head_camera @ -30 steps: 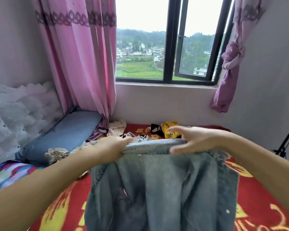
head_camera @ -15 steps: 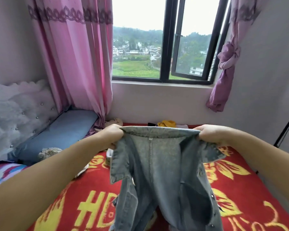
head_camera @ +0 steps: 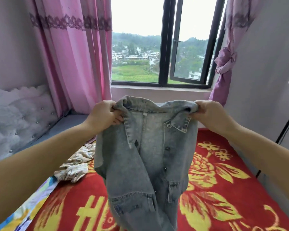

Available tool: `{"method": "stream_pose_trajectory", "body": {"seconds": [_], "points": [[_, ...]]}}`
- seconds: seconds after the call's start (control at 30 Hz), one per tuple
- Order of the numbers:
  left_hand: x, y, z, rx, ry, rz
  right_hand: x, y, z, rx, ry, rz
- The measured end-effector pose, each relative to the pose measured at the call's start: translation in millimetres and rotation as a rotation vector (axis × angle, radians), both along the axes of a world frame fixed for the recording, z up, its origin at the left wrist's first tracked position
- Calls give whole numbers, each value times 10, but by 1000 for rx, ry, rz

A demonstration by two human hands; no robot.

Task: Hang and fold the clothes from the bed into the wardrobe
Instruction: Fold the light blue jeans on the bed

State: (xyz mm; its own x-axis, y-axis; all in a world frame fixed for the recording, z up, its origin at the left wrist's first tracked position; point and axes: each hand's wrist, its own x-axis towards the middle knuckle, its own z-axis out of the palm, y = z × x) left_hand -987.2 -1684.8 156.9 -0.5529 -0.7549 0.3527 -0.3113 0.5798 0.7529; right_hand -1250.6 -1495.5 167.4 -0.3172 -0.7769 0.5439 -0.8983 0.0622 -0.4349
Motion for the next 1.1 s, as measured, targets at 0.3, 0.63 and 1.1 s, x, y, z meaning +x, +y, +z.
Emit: {"method": "stream_pose_trajectory", "body": {"seconds": [0.3, 0.63, 1.1], "points": [[294, 48, 240, -594, 146, 192, 222, 93, 299, -305, -185, 260], [663, -155, 396, -472, -254, -48, 262, 32, 351, 380, -312, 399], [-186, 491, 252, 517, 122, -103, 1134, -688, 74, 187, -458, 373]]}}
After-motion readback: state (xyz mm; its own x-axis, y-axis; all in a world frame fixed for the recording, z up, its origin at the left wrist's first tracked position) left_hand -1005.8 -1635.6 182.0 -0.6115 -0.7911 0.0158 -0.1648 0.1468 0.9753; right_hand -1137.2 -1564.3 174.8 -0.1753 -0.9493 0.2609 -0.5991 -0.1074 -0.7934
